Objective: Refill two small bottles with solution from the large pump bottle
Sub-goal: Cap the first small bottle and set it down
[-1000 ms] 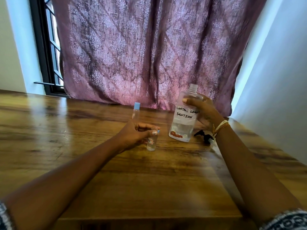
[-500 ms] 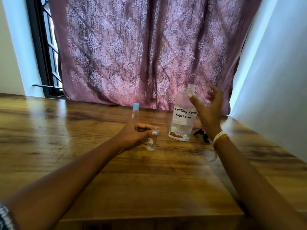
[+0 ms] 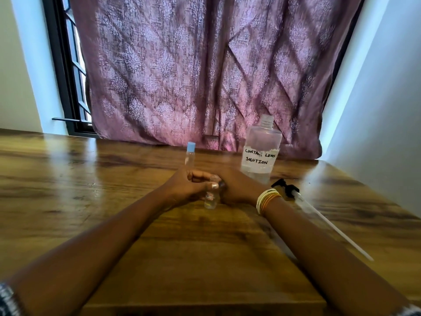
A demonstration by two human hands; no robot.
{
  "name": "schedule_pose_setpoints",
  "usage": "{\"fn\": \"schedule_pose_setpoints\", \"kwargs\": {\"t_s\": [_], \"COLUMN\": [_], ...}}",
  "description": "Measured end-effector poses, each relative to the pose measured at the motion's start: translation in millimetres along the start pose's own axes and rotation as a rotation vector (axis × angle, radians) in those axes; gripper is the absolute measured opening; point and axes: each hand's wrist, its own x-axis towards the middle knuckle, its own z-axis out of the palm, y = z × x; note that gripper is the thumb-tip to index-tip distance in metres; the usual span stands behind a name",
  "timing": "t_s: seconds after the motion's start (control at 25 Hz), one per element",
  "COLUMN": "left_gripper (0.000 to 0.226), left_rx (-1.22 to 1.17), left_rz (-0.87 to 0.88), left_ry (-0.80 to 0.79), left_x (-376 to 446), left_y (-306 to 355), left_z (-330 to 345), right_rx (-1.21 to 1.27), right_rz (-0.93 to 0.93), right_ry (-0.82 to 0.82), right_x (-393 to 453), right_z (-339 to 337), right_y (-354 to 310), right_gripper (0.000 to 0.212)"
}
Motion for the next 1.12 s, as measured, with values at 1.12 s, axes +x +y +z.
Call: {"fn": "schedule_pose_setpoints", "kwargs": {"t_s": [1.12], "left_gripper": [0.022], "left_rx": [0.003], "left_rz": [-0.076], "left_ry": [0.014], "left_x": [-6], "left_y": [3], "left_z": [1], "right_rx": [0.913], "right_rz": [-0.114], "right_ry": [0.394], "right_x": [-31], "right_z": [-28], "right_y": [-17], "right_gripper": [0.020]}}
